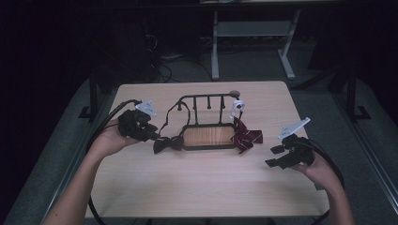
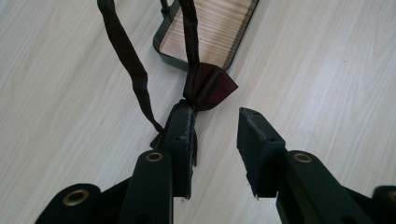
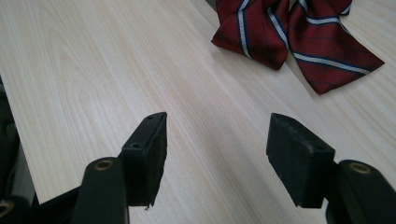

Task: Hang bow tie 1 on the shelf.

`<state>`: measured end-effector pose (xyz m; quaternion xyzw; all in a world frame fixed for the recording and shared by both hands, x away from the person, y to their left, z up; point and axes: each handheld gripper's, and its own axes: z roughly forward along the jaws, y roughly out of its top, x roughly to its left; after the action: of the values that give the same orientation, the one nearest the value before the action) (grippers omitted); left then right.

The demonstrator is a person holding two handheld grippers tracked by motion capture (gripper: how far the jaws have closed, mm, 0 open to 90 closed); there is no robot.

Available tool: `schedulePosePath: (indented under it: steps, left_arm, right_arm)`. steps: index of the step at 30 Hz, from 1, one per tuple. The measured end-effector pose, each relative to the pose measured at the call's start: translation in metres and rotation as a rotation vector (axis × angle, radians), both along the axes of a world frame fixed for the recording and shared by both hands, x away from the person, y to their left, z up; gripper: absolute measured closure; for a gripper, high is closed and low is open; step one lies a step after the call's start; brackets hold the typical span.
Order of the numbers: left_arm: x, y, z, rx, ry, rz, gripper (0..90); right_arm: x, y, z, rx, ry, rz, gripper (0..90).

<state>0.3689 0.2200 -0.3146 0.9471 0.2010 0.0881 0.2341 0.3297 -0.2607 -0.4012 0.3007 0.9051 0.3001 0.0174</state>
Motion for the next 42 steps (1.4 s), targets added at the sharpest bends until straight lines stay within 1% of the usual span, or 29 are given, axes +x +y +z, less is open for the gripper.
schedulePosePath:
  steps: [2, 3, 5, 13, 17, 20, 27, 33, 39, 42]
  left_arm:
    - [-0.001, 0.0, -0.001, -0.006, 0.002, 0.006, 66.0]
    - [-0.002, 0.0, -0.001, 0.002, 0.001, 0.002, 65.8]
    - [-0.003, 0.001, -0.001, -0.004, 0.001, 0.0, 65.6]
    - [-0.006, 0.003, -0.007, -0.001, 0.008, -0.004, 64.0]
    - [-0.007, 0.004, -0.01, -0.009, 0.011, 0.001, 63.4]
    - [-0.008, 0.005, -0.011, -0.007, 0.011, -0.003, 63.2]
    - [-0.011, 0.008, -0.018, -0.012, 0.019, -0.001, 62.5]
    - [-0.013, 0.01, -0.023, -0.012, 0.032, -0.001, 61.7]
    - [-0.016, 0.013, -0.027, -0.015, 0.037, 0.003, 60.9]
    - [-0.017, 0.013, -0.03, -0.025, 0.039, 0.009, 60.2]
  right_arm:
    - [0.0, 0.0, 0.0, 0.0, -0.003, 0.003, 38.0]
    - [0.0, 0.0, 0.0, -0.001, -0.001, 0.001, 37.9]
    - [0.0, 0.0, 0.0, 0.0, 0.0, 0.0, 37.9]
    - [0.0, -0.001, -0.001, -0.002, 0.0, 0.0, 37.8]
    - [0.001, -0.001, -0.002, -0.002, 0.002, -0.001, 37.7]
    - [0.001, -0.001, -0.002, -0.002, 0.002, 0.0, 37.6]
    - [0.001, -0.001, -0.003, -0.004, 0.002, 0.0, 37.6]
    - [0.001, 0.0, -0.004, -0.003, 0.012, 0.0, 37.6]
    - [0.002, 0.0, -0.005, -0.005, 0.016, 0.001, 37.6]
    - [0.002, 0.0, -0.005, -0.006, 0.018, 0.0, 37.6]
